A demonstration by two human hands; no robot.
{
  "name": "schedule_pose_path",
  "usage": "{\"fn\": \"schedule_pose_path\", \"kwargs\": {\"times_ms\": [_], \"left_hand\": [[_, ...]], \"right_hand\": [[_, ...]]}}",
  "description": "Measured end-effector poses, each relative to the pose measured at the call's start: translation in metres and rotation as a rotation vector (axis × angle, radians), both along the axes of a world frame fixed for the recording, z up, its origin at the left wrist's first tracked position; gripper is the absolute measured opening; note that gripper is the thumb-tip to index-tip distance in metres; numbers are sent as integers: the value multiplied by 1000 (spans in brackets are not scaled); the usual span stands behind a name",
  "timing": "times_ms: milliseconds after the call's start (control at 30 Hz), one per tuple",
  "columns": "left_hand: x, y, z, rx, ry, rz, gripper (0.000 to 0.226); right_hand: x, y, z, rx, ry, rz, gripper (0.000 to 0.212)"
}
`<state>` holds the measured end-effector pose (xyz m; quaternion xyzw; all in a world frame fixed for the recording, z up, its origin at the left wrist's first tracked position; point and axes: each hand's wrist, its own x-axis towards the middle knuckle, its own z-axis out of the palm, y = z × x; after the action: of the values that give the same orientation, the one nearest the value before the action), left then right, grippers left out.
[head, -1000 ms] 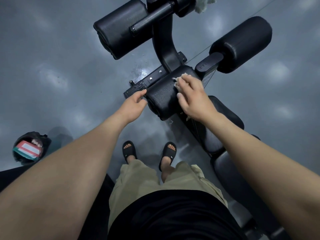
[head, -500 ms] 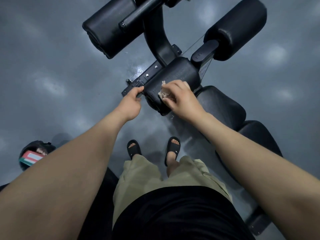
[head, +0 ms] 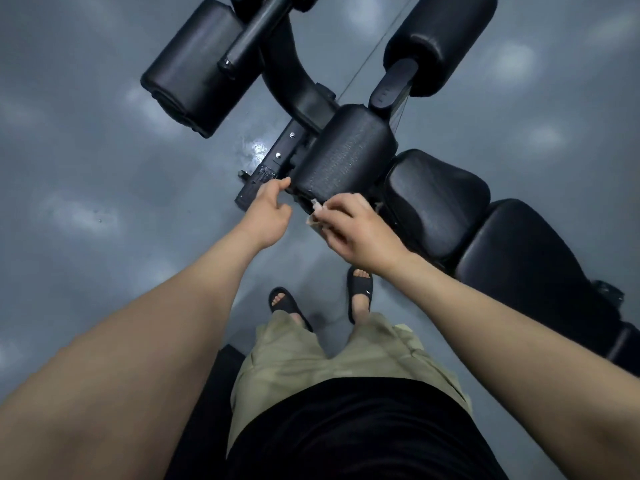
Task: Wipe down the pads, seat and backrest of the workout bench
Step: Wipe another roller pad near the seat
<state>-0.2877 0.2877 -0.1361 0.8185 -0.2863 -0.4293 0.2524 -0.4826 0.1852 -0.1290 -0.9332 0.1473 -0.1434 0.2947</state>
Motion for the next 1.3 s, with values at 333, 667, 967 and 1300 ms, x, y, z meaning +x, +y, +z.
{"fn": "schedule_pose_path", "kwargs": {"times_ms": [333,667,967,1300], "left_hand": [[7,4,-4,-47,-29,-136,59],[6,7,6,-119,-52,-187,60],[13,11,9,-87,84,-143,74],[12,9,1,-55,-37,-221,80]], "right_hand": [[18,-26,8,267,29,-607,36],[24,0,1,337,-5,-762,35],[37,18,1,146,-24,-524,44],[27,27,-16,-123,-74,-398,33]]}}
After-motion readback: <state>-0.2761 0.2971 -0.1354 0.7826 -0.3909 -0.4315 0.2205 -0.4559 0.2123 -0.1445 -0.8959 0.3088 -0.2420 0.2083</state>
